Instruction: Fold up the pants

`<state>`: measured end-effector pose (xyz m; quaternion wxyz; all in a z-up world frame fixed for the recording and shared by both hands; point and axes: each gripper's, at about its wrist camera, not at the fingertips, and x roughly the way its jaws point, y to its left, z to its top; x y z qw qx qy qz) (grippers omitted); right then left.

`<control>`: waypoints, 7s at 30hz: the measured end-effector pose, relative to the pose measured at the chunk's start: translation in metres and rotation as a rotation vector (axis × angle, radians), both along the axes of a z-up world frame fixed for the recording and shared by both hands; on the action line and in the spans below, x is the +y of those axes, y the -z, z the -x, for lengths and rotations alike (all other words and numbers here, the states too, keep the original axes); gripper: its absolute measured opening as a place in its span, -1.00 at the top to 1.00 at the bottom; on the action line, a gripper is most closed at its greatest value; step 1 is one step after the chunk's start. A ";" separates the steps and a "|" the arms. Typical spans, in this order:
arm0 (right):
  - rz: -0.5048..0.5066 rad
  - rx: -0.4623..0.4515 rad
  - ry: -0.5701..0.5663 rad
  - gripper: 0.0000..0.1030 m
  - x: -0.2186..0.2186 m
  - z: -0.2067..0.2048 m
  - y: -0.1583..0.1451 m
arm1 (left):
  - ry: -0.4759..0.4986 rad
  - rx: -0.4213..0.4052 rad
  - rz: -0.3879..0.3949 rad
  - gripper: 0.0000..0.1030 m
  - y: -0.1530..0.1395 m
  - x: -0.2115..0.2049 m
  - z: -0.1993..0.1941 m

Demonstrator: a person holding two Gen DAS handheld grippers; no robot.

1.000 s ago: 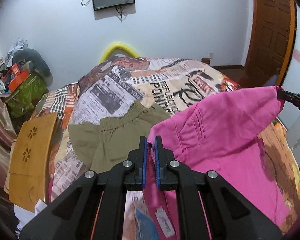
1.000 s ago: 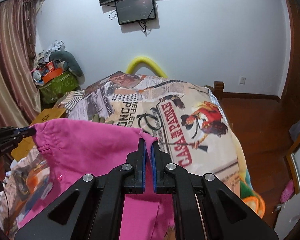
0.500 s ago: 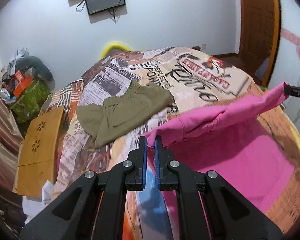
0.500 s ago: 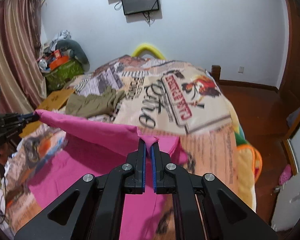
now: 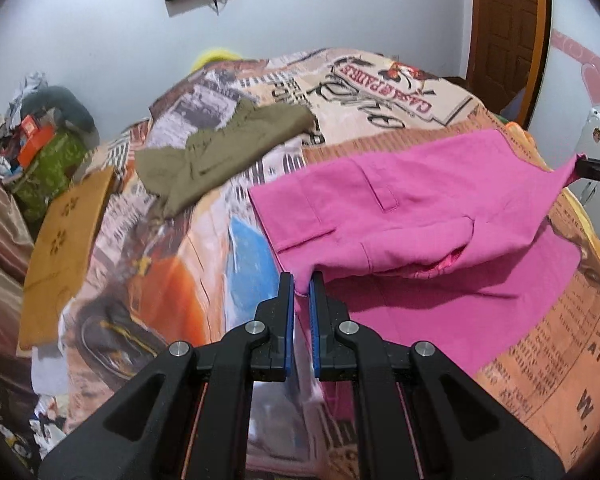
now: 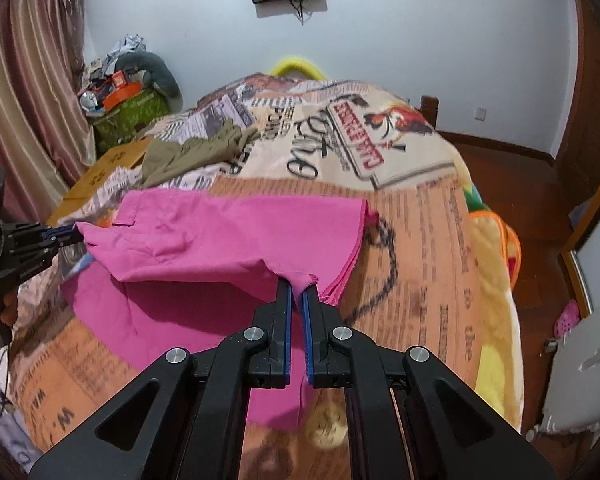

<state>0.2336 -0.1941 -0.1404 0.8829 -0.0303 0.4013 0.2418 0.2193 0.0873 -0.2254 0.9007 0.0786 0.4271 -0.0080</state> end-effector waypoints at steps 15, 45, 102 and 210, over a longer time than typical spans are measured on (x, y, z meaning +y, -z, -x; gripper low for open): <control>-0.019 0.126 0.058 0.84 -0.024 0.033 0.033 | -0.015 0.097 -0.003 0.72 0.014 0.004 0.037; 0.052 0.177 -0.170 -0.02 0.065 0.039 0.049 | 0.284 0.140 -0.207 -0.48 0.024 -0.094 -0.013; 0.065 0.148 -0.235 0.88 0.057 0.065 0.037 | 0.314 0.174 -0.001 0.54 0.014 -0.093 0.026; 0.091 0.158 0.103 0.81 0.021 -0.158 0.099 | -0.177 0.168 0.076 0.93 0.040 0.019 -0.122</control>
